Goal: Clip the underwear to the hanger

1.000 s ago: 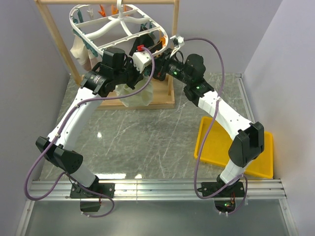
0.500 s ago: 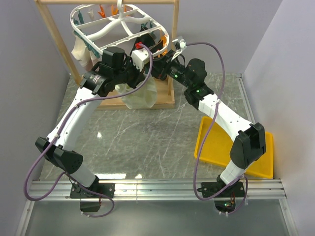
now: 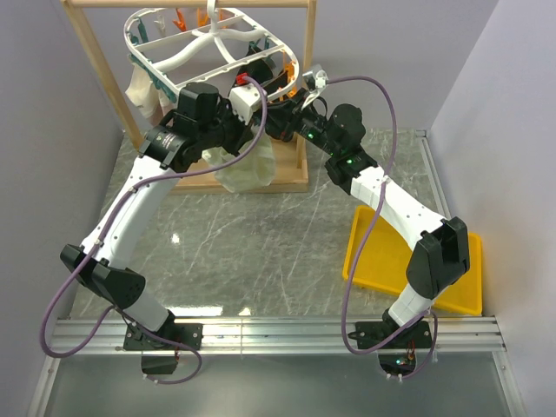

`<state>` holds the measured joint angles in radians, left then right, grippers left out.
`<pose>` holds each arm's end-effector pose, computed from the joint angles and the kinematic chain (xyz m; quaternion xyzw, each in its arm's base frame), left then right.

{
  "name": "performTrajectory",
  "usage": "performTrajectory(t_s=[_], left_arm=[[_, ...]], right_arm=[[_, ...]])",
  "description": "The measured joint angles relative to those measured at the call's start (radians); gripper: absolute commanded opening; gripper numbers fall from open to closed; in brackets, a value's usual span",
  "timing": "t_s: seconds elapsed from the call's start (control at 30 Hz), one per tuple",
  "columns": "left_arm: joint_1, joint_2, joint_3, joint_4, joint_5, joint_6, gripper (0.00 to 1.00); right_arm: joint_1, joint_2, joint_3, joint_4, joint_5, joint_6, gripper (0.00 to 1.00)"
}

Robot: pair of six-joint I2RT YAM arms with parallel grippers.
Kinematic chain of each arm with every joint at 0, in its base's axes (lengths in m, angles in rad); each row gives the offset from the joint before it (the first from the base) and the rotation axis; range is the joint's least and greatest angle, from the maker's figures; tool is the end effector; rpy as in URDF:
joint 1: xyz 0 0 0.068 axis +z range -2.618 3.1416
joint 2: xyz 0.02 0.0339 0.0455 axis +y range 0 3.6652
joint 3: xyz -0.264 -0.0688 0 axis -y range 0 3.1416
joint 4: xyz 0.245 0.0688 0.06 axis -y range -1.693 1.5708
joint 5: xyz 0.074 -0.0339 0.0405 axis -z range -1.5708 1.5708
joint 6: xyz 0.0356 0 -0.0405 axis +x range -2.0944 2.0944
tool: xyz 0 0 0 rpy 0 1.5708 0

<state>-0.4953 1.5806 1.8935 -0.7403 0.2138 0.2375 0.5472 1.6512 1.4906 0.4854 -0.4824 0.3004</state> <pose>0.2922 -0.1665 0.4649 0.3535 0.7600 -0.1581 0.5220 0.3267 0.2184 0.4304 -0.2623 0.5384 0.4513 0.6615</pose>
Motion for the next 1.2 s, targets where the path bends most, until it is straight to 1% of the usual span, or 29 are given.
performTrajectory(t_s=[0.13,0.17,0.27,0.3,0.37,0.43,0.63,0.83,0.9,0.97,1.03,1.07,1.13,1.17,1.2], left_arm=[[0.001,-0.019,-0.016,0.016,-0.021,0.0,0.0],[0.001,-0.021,-0.018,0.021,-0.026,0.0,0.0],[0.001,-0.026,-0.021,0.026,-0.031,0.0,0.0],[0.001,-0.027,-0.022,0.026,-0.031,0.0,0.0],[0.001,-0.027,-0.022,0.026,-0.033,0.001,0.0],[0.001,-0.027,-0.022,0.026,-0.033,0.002,0.0],[0.001,-0.028,-0.022,0.026,-0.036,0.003,0.0],[0.002,-0.028,-0.022,0.026,-0.037,0.004,0.0],[0.002,-0.028,-0.022,0.026,-0.038,0.004,0.0],[0.003,-0.028,-0.022,0.026,-0.038,0.005,0.0],[0.003,-0.028,-0.022,0.026,-0.039,0.008,0.0],[0.004,-0.028,-0.022,0.026,-0.039,0.008,0.0],[0.004,-0.028,-0.022,0.026,-0.038,0.01,0.0],[0.004,-0.028,-0.023,0.027,-0.038,0.012,0.0],[0.004,-0.028,-0.025,0.029,-0.036,0.012,0.0]], right_arm=[[0.0,0.0,0.0,-0.006,-0.001,-0.024,0.0],[0.0,0.0,0.0,-0.008,-0.002,-0.028,0.05],[0.0,0.0,0.002,-0.014,-0.007,-0.03,0.11],[0.0,0.0,0.004,-0.018,-0.008,-0.029,0.16],[0.0,0.0,0.01,-0.028,-0.008,-0.029,0.2],[0.0,0.0,0.017,-0.04,-0.01,-0.022,0.27],[0.0,0.0,0.036,-0.067,-0.031,-0.001,0.38],[0.0,0.0,0.049,-0.09,-0.041,0.023,0.4],[0.0,0.0,0.05,-0.093,-0.044,0.036,0.43],[-0.002,0.0,0.054,-0.097,-0.05,0.05,0.48],[-0.005,0.0,0.055,-0.106,-0.063,0.062,0.52],[-0.005,0.0,0.055,-0.113,-0.066,0.07,0.56],[-0.007,0.002,0.055,-0.127,-0.078,0.082,0.6],[-0.008,0.002,0.055,-0.132,-0.082,0.089,0.63],[-0.009,0.002,0.055,-0.136,-0.085,0.096,0.7]])
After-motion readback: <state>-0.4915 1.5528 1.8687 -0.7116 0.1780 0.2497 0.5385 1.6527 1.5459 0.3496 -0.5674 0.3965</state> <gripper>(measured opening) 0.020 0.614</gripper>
